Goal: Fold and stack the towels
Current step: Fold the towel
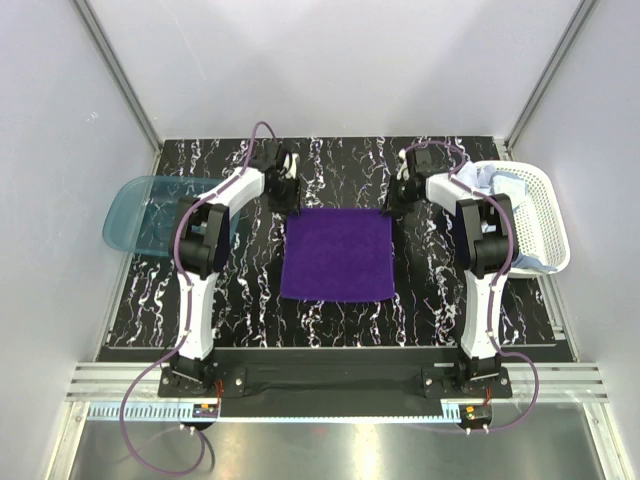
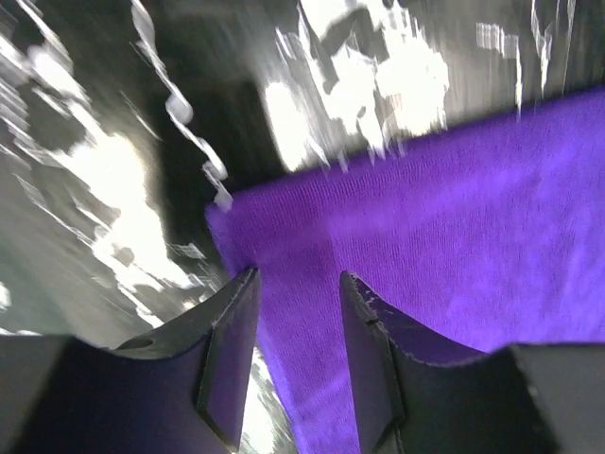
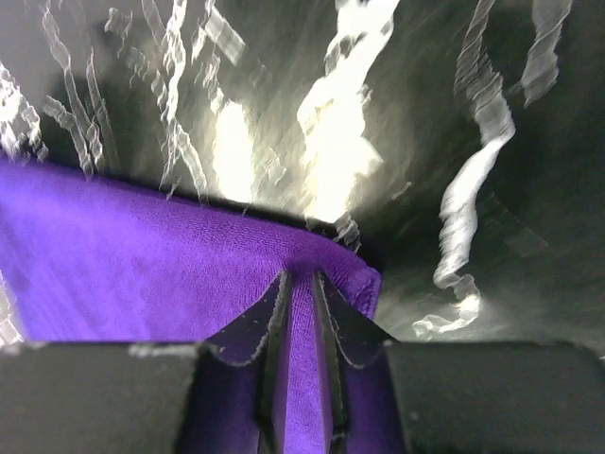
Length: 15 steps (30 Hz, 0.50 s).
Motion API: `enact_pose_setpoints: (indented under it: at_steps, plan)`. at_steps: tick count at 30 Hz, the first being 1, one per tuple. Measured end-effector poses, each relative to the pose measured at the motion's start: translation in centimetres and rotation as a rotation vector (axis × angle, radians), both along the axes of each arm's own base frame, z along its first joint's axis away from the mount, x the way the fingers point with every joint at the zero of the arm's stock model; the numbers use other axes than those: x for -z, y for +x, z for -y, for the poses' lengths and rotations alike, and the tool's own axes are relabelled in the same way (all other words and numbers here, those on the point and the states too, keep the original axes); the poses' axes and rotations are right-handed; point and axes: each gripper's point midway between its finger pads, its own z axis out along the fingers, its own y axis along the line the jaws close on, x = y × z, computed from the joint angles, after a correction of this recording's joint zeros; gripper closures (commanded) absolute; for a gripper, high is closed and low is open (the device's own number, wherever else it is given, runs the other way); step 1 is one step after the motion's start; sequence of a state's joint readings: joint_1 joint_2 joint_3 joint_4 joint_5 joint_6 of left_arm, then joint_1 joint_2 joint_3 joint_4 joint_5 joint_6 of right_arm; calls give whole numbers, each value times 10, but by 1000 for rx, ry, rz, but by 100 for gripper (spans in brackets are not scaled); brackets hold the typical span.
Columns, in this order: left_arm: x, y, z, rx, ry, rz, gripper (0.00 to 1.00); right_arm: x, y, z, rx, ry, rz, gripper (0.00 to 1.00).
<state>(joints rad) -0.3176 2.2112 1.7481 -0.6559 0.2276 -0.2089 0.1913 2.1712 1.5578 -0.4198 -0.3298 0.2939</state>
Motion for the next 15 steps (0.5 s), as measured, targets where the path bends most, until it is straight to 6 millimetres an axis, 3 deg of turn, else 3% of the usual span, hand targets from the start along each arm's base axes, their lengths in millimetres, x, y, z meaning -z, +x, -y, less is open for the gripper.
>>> enact_pose_setpoints:
  at_steps: [4,11,15]
  plan:
    - [3,22,-11,-27,22,27,55,-3,18,10,-25,-50,45,74]
    - [5,25,-23,44,64,49,45,-7,9,11,-159,-85,76,63]
    - [-8,30,-18,110,53,81,44,-16,3,11,-235,-90,83,57]
